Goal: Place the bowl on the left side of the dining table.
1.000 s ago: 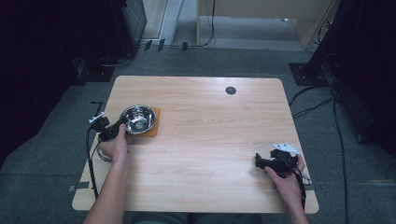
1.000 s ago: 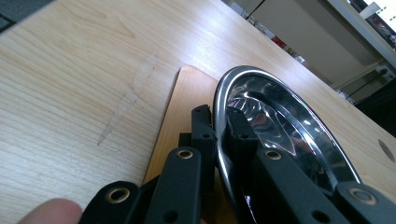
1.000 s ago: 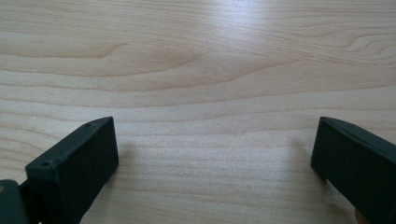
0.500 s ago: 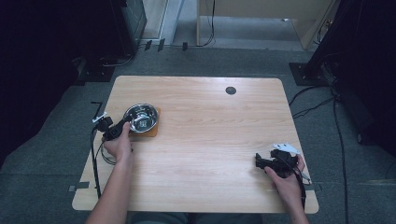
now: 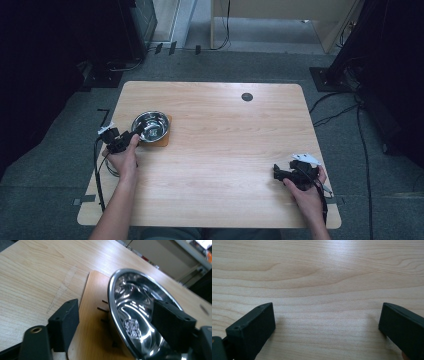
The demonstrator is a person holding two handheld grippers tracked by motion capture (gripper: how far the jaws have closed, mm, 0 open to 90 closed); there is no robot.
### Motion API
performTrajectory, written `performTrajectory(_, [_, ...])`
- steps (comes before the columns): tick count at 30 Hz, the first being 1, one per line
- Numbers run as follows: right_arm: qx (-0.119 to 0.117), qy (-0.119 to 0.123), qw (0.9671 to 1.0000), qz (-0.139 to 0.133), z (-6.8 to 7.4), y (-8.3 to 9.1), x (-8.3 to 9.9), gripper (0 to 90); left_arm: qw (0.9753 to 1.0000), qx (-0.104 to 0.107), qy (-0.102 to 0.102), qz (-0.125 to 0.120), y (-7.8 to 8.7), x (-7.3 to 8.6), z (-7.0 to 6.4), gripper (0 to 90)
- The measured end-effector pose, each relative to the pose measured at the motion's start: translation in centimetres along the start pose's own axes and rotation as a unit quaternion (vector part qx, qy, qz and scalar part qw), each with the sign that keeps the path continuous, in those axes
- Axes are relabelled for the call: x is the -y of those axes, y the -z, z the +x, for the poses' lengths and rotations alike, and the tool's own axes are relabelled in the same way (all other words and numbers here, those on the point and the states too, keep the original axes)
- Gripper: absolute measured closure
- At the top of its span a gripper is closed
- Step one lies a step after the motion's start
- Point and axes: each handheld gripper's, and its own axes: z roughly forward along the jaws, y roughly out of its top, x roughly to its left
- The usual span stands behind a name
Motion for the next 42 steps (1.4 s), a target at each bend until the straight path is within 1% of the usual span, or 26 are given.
performTrajectory(3, [0.000,0.000,1.0000,0.000,0.0,0.0,0.0,0.1,0.9996,-0.013,-0.021,0.010,0.4,0.4,-0.2,18.4])
performTrajectory(4, [0.000,0.000,1.0000,0.000,0.0,0.0,0.0,0.1,0.9995,-0.013,-0.027,0.010,0.6,0.5,-0.2,18.2])
performTrajectory(5, [0.000,0.000,1.0000,0.000,0.0,0.0,0.0,0.1,0.9995,-0.013,-0.027,0.010,0.6,0.5,-0.2,17.9])
performTrajectory(6, [0.000,0.000,1.0000,0.000,0.0,0.0,0.0,0.1,0.9993,-0.012,-0.033,0.009,0.8,0.6,-0.3,17.9])
performTrajectory(8, [0.000,0.000,1.0000,0.000,0.0,0.0,0.0,0.0,0.9983,-0.018,-0.056,0.006,1.4,0.7,-0.4,16.9])
performTrajectory(10, [0.000,0.000,1.0000,0.000,0.0,0.0,0.0,0.0,0.9975,-0.015,-0.070,0.003,2.1,0.8,-0.6,16.9])
performTrajectory(14, [0.000,0.000,1.0000,0.000,0.0,0.0,0.0,0.0,0.9968,-0.012,-0.078,0.001,2.9,1.0,-0.7,16.9])
performTrajectory(15, [0.000,0.000,1.0000,0.000,0.0,0.0,0.0,0.1,0.9964,-0.006,-0.085,-0.002,3.5,1.1,-0.9,16.9])
performTrajectory(16, [0.000,-0.001,1.0000,0.000,0.0,0.0,0.0,0.1,0.9960,-0.007,-0.089,-0.001,3.6,1.2,-0.9,16.8])
performTrajectory(17, [0.000,0.000,1.0000,0.001,0.0,0.0,0.0,0.1,0.9960,-0.007,-0.089,-0.001,3.6,1.2,-0.9,16.8])
performTrajectory(18, [0.000,0.000,1.0000,0.000,0.0,0.0,0.0,0.1,0.9953,-0.006,-0.097,0.001,4.1,1.4,-0.9,16.8])
performTrajectory(19, [0.000,0.000,1.0000,0.001,0.0,0.0,0.0,0.0,0.9953,-0.006,-0.097,0.001,4.1,1.4,-0.9,16.8])
performTrajectory(21, [0.000,0.000,1.0000,0.001,0.0,0.0,0.0,0.1,0.9949,-0.004,-0.101,0.004,4.8,1.8,-0.7,16.9])
performTrajectory(23, [0.000,0.000,1.0000,0.001,0.0,0.0,0.0,0.1,0.9947,-0.005,-0.103,0.005,5.0,2.0,-0.7,16.9])
performTrajectory(27, [0.000,0.000,1.0000,0.000,0.0,0.0,0.0,0.0,0.9937,-0.003,-0.112,0.011,5.9,2.8,-0.5,16.9])
performTrajectory(28, [0.000,0.000,1.0000,0.001,0.0,0.0,0.0,0.1,0.9933,-0.002,-0.115,0.013,6.3,3.2,-0.5,16.9])
performTrajectory(30, [0.000,0.000,1.0000,0.001,0.0,0.0,0.0,0.1,0.9931,-0.001,-0.116,0.013,6.5,3.4,-0.4,16.8])
performTrajectory(31, [0.000,0.000,1.0000,0.000,0.0,0.0,0.0,0.0,0.9924,-0.005,-0.122,0.019,6.8,3.8,-0.3,16.9])
performTrajectory(33, [0.000,0.000,1.0000,0.000,0.0,0.0,0.0,0.0,0.9921,-0.006,-0.123,0.021,7.0,4.0,-0.3,16.8])
performTrajectory(34, [0.000,0.000,1.0000,0.000,0.0,0.0,0.0,0.1,0.9910,-0.006,-0.131,0.028,7.2,4.3,-0.2,16.8])
performTrajectory(35, [0.000,0.000,1.0000,0.000,0.0,0.0,0.0,0.1,0.9910,-0.006,-0.131,0.028,7.2,4.3,-0.2,16.8])
performTrajectory(39, [0.000,0.000,1.0000,0.000,0.0,0.0,0.0,0.0,0.9885,-0.009,-0.145,0.041,7.9,5.1,-0.1,16.9])
performTrajectory(40, [0.000,0.000,1.0000,0.000,0.0,0.0,0.0,0.0,0.9881,-0.009,-0.148,0.043,8.3,5.5,0.0,16.8])
performTrajectory(42, [0.000,0.000,1.0000,0.000,0.0,0.0,0.0,0.1,0.9876,-0.008,-0.150,0.045,8.5,5.6,0.1,16.9])
